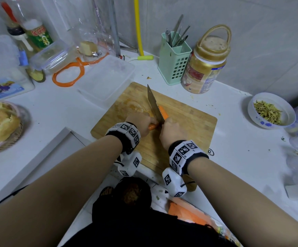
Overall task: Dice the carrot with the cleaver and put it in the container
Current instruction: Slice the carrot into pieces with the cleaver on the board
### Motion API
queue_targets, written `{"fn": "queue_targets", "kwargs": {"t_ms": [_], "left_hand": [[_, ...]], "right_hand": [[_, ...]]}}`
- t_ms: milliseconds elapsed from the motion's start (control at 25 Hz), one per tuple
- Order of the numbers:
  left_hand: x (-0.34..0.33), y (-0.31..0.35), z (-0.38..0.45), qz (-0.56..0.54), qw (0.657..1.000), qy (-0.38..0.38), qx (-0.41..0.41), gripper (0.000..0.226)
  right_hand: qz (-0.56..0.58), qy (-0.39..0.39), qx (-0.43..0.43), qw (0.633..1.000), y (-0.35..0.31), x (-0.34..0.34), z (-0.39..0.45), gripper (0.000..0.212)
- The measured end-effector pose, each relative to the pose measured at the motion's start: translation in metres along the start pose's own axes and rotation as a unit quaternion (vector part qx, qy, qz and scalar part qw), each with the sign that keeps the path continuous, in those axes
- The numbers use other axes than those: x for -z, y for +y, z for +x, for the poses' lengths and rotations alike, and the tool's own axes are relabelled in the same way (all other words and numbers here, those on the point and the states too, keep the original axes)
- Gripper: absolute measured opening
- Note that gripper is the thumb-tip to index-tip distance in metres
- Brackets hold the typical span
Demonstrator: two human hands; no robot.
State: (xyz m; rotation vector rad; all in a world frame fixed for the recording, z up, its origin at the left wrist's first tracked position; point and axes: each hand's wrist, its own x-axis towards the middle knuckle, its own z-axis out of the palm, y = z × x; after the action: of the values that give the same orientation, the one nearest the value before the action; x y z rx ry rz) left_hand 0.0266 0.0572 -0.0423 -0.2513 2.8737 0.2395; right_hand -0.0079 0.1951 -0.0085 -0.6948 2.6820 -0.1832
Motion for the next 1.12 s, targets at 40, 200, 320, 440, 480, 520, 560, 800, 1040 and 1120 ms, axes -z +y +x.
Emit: {"fn": "queue_targets", "kwargs": {"t_ms": [40, 200, 320, 440, 480, 520, 560, 800, 1040, 1120], "left_hand": [[0.0, 0.0, -0.001, 0.001, 1.0, 0.005, 0.0, 0.034], [-0.003, 0.001, -0.001, 0.0, 1.0, 0.003, 0.015, 0.041], [-0.003, 0.002, 0.003, -0.019, 1.0, -0.009, 0.018, 0.041], [-0.001, 0.006, 0.006, -0.023, 0.999, -0.013, 0.026, 0.037], [-0.002, 0.008, 0.008, -0.025, 0.999, -0.014, 0.029, 0.035], [-0.002, 0.01, 0.01, -0.028, 0.999, -0.014, 0.031, 0.032], [-0.003, 0.01, 0.012, -0.03, 0.999, -0.013, 0.033, 0.03], [-0.006, 0.023, 0.021, -0.031, 0.998, 0.045, 0.029, 0.035], [-0.003, 0.036, 0.028, -0.048, 0.994, 0.099, 0.021, 0.021], [-0.001, 0.036, 0.031, -0.049, 0.994, 0.088, 0.033, 0.015]], "right_hand": [[0.002, -0.001, 0.003, 1.0, 0.0, 0.0, 0.0, 0.022], [0.038, -0.011, -0.011, 0.999, 0.013, 0.006, 0.001, 0.026], [0.076, 0.008, -0.026, 0.997, 0.03, 0.013, 0.001, 0.031], [0.126, 0.036, -0.032, 0.991, 0.039, 0.019, 0.003, 0.026], [0.141, 0.044, -0.035, 0.988, 0.041, 0.02, 0.003, 0.023], [0.152, 0.048, -0.039, 0.986, 0.043, 0.022, 0.003, 0.022], [0.159, 0.048, -0.045, 0.985, 0.045, 0.022, 0.003, 0.021], [0.167, 0.044, -0.069, 0.982, 0.06, 0.02, -0.002, 0.026], [0.159, 0.044, -0.069, 0.984, 0.065, 0.018, -0.002, 0.028], [0.154, 0.043, -0.066, 0.985, 0.064, 0.019, -0.001, 0.028]]}}
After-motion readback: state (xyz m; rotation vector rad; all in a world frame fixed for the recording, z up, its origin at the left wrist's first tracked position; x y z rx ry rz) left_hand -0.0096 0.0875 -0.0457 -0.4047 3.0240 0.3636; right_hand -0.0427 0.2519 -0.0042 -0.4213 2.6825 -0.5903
